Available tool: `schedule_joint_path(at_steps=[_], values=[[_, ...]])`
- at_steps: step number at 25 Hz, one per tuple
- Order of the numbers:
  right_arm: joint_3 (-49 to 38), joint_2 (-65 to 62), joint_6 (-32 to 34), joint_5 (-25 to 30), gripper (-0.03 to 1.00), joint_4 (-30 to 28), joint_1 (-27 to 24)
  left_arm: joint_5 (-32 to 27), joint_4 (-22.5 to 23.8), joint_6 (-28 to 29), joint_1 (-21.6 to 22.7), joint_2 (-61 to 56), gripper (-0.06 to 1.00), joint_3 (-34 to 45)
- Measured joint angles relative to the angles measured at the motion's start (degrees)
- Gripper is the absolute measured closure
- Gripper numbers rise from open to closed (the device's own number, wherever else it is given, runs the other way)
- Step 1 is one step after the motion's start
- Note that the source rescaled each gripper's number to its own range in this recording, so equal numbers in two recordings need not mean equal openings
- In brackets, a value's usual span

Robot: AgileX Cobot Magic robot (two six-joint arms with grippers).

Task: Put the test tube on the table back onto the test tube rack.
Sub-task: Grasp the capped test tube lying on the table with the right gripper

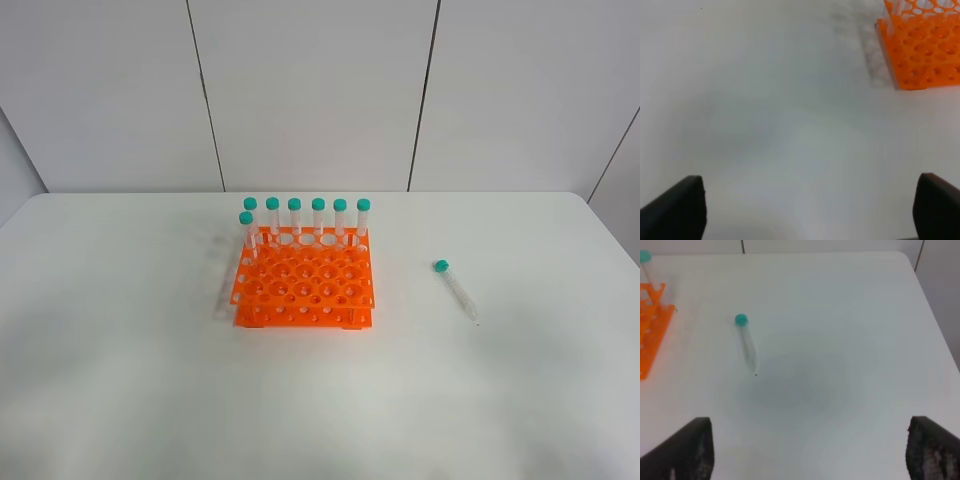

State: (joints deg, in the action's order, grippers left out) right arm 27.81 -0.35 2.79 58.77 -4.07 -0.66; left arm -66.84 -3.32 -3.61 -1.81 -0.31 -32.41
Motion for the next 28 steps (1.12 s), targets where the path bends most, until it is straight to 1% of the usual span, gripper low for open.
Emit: schedule_joint_path(at_steps=[4, 8, 11, 13, 14, 17, 20, 23, 26, 28], values=[[0.0, 0.0, -0.1, 0.0, -0.03, 0.0, 0.0, 0.0, 0.0, 0.0, 0.0, 0.0, 0.06, 0.0], [0.4, 0.0, -1.9, 0.0, -0.03, 0.0, 0.0, 0.0, 0.0, 0.0, 0.0, 0.0, 0.06, 0.0], [1.5, 0.2, -2.4, -0.6, -0.03, 0.1, 0.0, 0.0, 0.0, 0.0, 0.0, 0.0, 0.06, 0.0], [3.0, 2.6, -2.8, -0.9, -0.03, 0.3, 0.0, 0.0, 0.0, 0.0, 0.0, 0.0, 0.06, 0.0], [4.0, 4.9, -2.8, -1.0, -0.03, 0.4, 0.0, 0.0, 0.0, 0.0, 0.0, 0.0, 0.06, 0.0], [8.1, 14.0, -5.6, -1.0, -0.03, 0.7, 0.0, 0.0, 0.0, 0.0, 0.0, 0.0, 0.06, 0.0], [13.7, 24.3, -10.3, -1.1, -0.03, 1.7, 0.0, 0.0, 0.0, 0.0, 0.0, 0.0, 0.06, 0.0], [20.9, 34.5, -14.7, -1.2, -0.03, 4.5, 0.0, 0.0, 0.0, 0.0, 0.0, 0.0, 0.06, 0.0], [27.3, 43.9, -17.6, -1.8, -0.03, 8.5, 0.0, 0.0, 0.0, 0.0, 0.0, 0.0, 0.06, 0.0], [31.0, 49.4, -19.0, -2.1, -0.03, 10.2, 0.0, 0.0, 0.0, 0.0, 0.0, 0.0, 0.06, 0.0]])
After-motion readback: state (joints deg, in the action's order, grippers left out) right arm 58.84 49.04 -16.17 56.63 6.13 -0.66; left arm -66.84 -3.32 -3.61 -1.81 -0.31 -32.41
